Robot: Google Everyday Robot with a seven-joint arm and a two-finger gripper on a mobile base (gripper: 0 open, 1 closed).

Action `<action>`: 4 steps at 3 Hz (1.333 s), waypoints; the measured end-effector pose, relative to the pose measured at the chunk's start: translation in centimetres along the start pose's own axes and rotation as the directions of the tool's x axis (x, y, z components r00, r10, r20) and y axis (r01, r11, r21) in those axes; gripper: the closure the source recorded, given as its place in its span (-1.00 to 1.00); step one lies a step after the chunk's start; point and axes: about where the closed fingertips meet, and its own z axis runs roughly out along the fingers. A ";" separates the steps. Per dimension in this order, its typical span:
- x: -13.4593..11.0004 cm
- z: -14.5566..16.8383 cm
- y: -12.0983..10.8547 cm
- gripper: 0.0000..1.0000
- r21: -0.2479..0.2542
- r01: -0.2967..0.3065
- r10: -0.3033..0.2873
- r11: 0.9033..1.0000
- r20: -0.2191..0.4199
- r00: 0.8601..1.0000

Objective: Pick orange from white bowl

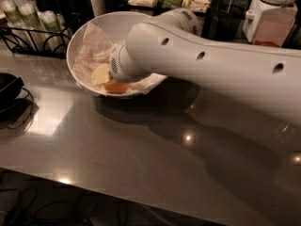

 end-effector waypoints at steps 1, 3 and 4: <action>0.1 0.9 -0.2 -0.26 0.007 0.001 -0.001 1.000 -0.010 1.000; 0.1 1.6 -0.5 0.59 0.014 -0.001 0.002 1.000 -0.014 1.000; 0.1 1.6 -0.6 0.99 0.014 -0.001 0.001 1.000 -0.014 1.000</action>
Offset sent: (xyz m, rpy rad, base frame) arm 0.0191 0.0020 -0.0247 -0.0221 0.0215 -0.0161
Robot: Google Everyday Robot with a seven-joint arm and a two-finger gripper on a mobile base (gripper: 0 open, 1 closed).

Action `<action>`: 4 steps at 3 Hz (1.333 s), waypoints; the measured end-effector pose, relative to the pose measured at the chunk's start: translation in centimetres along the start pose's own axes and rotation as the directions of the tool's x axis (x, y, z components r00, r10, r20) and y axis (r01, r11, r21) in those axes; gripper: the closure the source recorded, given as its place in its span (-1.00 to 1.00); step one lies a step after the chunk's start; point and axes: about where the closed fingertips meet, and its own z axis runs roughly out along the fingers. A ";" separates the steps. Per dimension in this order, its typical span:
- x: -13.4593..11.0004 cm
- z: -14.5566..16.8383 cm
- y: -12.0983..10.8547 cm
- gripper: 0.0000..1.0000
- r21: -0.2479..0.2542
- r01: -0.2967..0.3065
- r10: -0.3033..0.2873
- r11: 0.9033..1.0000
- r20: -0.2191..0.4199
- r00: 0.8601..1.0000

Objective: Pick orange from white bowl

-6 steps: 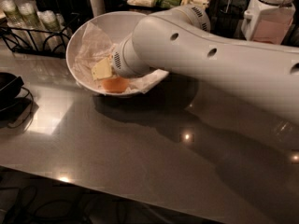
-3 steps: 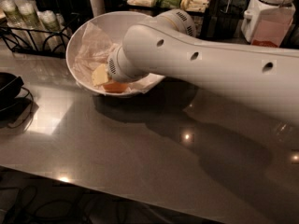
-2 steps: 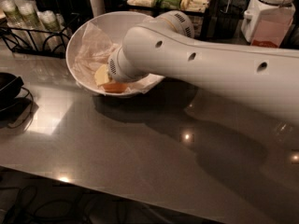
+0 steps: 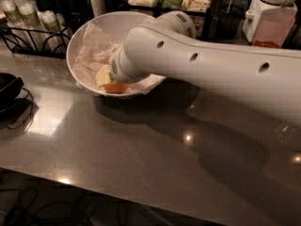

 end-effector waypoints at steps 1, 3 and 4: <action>-0.2 -0.9 -0.6 1.00 -0.030 0.010 -0.009 0.999 0.015 1.000; -0.4 -7.9 -5.1 1.00 -0.076 0.033 -0.026 0.997 0.093 0.995; -0.3 -10.0 -5.9 1.00 -0.125 0.074 -0.057 0.989 0.130 0.990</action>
Offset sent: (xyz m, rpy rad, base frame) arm -0.0096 -0.0948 0.0417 0.0307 -0.0982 0.0911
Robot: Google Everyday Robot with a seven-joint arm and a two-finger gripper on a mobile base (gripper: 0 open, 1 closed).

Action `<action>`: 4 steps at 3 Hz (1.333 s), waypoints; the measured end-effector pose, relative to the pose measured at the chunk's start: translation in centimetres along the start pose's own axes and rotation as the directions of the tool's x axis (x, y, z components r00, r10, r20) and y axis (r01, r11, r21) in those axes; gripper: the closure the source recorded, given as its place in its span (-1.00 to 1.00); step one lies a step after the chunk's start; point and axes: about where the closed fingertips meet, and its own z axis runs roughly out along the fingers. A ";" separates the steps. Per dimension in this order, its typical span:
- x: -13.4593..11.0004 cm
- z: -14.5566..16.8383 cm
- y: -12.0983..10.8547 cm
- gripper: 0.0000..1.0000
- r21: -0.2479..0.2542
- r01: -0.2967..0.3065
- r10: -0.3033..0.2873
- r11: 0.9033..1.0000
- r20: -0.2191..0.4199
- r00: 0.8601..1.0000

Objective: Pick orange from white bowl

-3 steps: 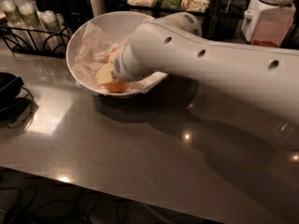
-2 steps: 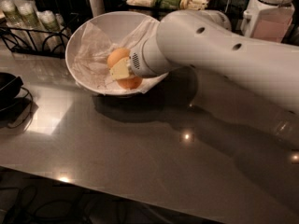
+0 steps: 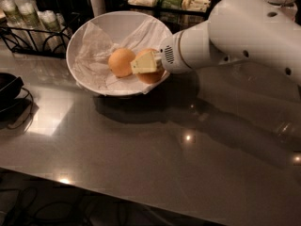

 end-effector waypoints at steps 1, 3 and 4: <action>-0.7 -0.5 2.1 1.00 -0.057 0.153 -0.152 0.987 0.020 0.988; -2.4 -1.0 8.1 1.00 -0.040 0.510 -0.500 0.859 0.145 0.854; -2.5 -1.1 8.6 1.00 -0.029 0.580 -0.571 0.814 0.150 0.807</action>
Offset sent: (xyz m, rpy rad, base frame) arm -0.0507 0.0788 0.0478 -0.3041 -0.5539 0.5154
